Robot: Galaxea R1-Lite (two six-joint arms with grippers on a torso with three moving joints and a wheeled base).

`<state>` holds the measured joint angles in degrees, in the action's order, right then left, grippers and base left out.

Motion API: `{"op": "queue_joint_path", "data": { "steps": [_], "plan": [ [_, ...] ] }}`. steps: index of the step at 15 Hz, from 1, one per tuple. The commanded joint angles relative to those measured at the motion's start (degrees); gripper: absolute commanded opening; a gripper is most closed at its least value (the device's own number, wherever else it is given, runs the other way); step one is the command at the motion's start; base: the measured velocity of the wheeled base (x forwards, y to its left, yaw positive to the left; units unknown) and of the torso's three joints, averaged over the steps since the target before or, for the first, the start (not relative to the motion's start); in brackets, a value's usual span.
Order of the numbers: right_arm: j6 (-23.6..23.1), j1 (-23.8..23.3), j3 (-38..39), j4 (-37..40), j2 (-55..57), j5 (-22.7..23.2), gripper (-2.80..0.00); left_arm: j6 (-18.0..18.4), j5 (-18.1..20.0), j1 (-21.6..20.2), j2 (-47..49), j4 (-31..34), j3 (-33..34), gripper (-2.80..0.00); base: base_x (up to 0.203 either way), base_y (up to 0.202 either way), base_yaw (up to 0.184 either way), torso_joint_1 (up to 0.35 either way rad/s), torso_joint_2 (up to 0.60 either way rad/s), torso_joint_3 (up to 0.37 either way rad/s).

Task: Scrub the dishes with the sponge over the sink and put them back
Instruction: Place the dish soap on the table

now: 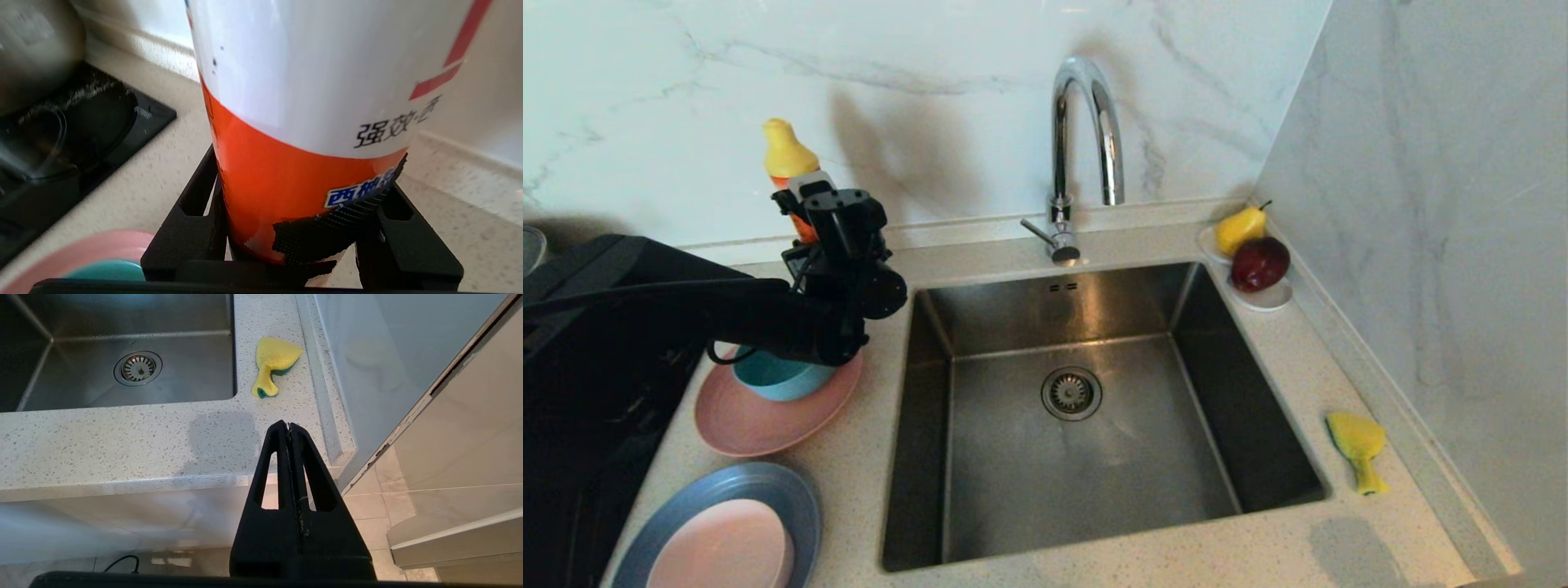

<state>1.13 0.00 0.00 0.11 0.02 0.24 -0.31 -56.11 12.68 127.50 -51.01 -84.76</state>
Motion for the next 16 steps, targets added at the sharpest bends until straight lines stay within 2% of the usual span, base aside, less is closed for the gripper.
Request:
{"op": "queue_joint_path", "data": {
  "steps": [1, 6, 12, 16],
  "plan": [
    [0.01, 0.05, 0.0, -0.02, -0.11, 0.02, -2.8, 0.0, -0.49, 0.4, 2.63, -0.67, -1.48, -2.8, 0.0, 0.0, 0.0, 0.0, 0.0, 0.0],
    [0.01, 0.0, 0.0, -0.02, -0.11, 0.02, -2.8, 0.24, -0.83, 1.97, 5.17, -0.86, -4.5, -2.8, 0.0, 0.0, 0.0, 0.0, 0.0, 0.0],
    [0.01, 0.03, 0.0, 0.03, -0.11, 0.02, -2.8, 1.44, -0.85, 1.83, 7.66, -2.91, -8.19, -2.8, 0.0, 0.0, 0.0, 0.0, 0.0, 0.0],
    [0.01, 0.0, 0.0, -0.01, -0.11, 0.02, -2.8, 1.46, -1.3, 1.91, 9.26, -3.12, -8.09, -2.8, 0.0, 0.0, 0.0, 0.0, 0.0, 0.0]
  ]
}}
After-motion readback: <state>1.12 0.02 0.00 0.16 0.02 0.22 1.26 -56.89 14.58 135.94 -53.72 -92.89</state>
